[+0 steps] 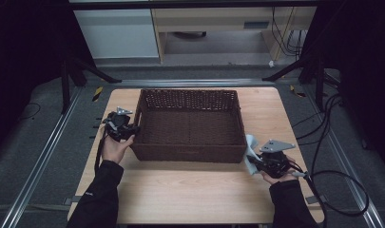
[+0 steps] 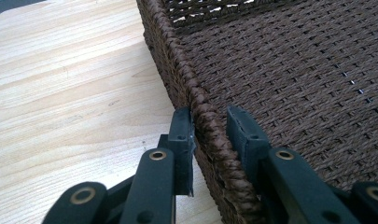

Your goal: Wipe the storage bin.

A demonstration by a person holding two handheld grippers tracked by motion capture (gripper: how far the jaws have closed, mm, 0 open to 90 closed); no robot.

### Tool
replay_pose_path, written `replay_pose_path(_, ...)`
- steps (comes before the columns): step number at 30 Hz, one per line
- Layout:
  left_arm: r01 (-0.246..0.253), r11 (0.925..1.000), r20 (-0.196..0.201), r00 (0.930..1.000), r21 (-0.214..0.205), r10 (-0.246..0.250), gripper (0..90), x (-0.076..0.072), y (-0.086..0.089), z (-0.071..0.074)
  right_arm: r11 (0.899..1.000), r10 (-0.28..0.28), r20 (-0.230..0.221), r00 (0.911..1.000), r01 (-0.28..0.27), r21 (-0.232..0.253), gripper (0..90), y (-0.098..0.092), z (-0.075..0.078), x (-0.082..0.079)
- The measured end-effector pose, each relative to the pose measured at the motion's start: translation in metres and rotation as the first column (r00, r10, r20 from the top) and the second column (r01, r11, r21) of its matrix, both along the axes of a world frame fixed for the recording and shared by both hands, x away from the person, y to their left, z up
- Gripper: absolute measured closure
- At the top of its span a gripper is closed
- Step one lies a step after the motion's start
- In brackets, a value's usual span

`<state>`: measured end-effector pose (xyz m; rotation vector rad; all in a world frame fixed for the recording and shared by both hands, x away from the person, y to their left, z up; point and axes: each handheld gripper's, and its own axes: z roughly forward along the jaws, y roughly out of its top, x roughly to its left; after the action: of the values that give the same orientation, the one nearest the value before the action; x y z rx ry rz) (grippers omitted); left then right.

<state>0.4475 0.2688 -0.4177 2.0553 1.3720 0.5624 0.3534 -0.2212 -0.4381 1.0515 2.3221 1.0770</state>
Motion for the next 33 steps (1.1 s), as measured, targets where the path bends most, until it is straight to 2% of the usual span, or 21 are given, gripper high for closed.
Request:
replay_pose_path(3, 0.001, 1.0000, 0.001, 1.0000, 0.001, -0.001, 71.4, 0.000, 0.000, 0.000, 1.000, -0.005, 0.056, 0.9984, 0.004, 0.019, 82.9, 0.000, 0.017, -0.006)
replay_pose_path(6, 0.001, 1.0000, 0.003, 1.0000, 0.000, -0.001, 71.4, 0.000, 0.000, 0.000, 1.000, -0.004, 0.059, 0.9983, 0.003, 0.018, 82.9, 0.000, 0.019, -0.008)
replay_pose_path(9, 0.002, 1.0000, 0.004, 1.0000, -0.003, -0.002, 71.2, 0.000, 0.000, 0.000, 1.000, -0.005, 0.025, 0.9997, 0.005, 0.006, 82.9, 0.001, 0.009, -0.006)
replay_pose_path(10, 0.002, 1.0000, 0.004, 1.0000, -0.003, -0.002, 71.2, 0.000, 0.000, 0.000, 1.000, -0.006, 0.002, 1.0000, 0.006, 0.001, 83.0, 0.002, 0.003, -0.006)
replay_pose_path(15, 0.003, 1.0000, 0.005, 1.0000, -0.003, -0.003, 71.0, -0.001, 0.000, 0.000, 1.000, -0.007, -0.065, 0.9979, 0.006, -0.029, 83.0, 0.003, -0.018, -0.003)
replay_pose_path(18, 0.003, 1.0000, 0.007, 1.0000, -0.005, -0.003, 70.9, -0.001, 0.000, 0.000, 0.999, -0.012, -0.090, 0.9959, 0.008, -0.043, 83.0, 0.004, -0.025, -0.001)
replay_pose_path(25, 0.004, 1.0000, 0.010, 0.9999, -0.009, -0.004, 70.1, -0.001, 0.001, -0.001, 0.999, -0.040, -0.137, 0.9897, 0.036, -0.036, 82.8, -0.001, -0.036, 0.005)
replay_pose_path(29, 0.004, 1.0000, 0.012, 0.9999, -0.007, -0.004, 69.5, -0.001, 0.001, -0.001, 0.998, -0.053, -0.126, 0.9906, 0.049, -0.033, 82.7, -0.003, -0.033, 0.005)
replay_pose_path(33, 0.004, 1.0000, 0.013, 0.9999, -0.007, -0.004, 69.1, -0.001, 0.001, -0.001, 0.994, -0.104, -0.080, 0.9914, 0.102, -0.030, 82.7, -0.016, -0.022, 0.004)
